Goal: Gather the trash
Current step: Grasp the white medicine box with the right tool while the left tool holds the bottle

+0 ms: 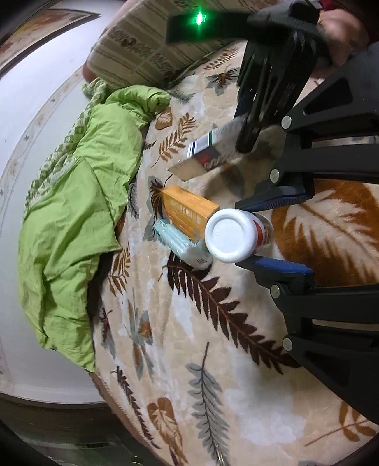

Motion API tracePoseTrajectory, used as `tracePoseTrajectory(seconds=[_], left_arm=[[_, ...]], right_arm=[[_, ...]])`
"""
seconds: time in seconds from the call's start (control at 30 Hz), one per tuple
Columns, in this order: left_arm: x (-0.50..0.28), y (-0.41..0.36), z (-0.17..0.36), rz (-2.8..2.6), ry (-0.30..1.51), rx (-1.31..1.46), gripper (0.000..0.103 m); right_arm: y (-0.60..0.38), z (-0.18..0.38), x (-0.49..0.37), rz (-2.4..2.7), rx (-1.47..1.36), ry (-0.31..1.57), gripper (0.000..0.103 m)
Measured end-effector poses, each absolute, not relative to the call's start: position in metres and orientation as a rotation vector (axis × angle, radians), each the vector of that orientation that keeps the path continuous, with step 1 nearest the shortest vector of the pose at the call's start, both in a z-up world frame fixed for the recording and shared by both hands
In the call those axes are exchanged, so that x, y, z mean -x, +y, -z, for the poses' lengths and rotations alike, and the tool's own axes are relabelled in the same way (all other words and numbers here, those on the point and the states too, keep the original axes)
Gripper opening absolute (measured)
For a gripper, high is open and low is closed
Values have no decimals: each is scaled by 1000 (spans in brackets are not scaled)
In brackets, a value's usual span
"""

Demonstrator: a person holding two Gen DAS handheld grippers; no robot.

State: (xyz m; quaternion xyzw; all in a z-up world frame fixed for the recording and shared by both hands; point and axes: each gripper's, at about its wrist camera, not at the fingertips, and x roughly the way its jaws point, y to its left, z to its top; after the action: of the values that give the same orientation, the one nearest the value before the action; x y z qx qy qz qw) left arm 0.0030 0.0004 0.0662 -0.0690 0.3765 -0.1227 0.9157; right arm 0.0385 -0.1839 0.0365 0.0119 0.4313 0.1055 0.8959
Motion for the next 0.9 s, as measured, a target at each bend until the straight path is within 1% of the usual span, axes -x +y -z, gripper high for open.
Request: tracePoseTrajectory(seconds=[0.27,0.47,0.6,0.77,0.9], left_arm=[[34,-22,-86,291,704,69,29],[68,-49,-94,360,656,16,29],[78,-62,-93,402,631,-6,29],[87,-75,-89,450,617,-18,29],[92,-83,-82,480,616,-47,29]], right_arm=[[-205,-69,47,-196,-163,783,36],[-232,-78,100,-143,-276,754,36],[-247,-93,129,-88,-307,741,36],[-257,-119,165,-19,-272,720,36],[-264,-124,178,28,-284,740,36]])
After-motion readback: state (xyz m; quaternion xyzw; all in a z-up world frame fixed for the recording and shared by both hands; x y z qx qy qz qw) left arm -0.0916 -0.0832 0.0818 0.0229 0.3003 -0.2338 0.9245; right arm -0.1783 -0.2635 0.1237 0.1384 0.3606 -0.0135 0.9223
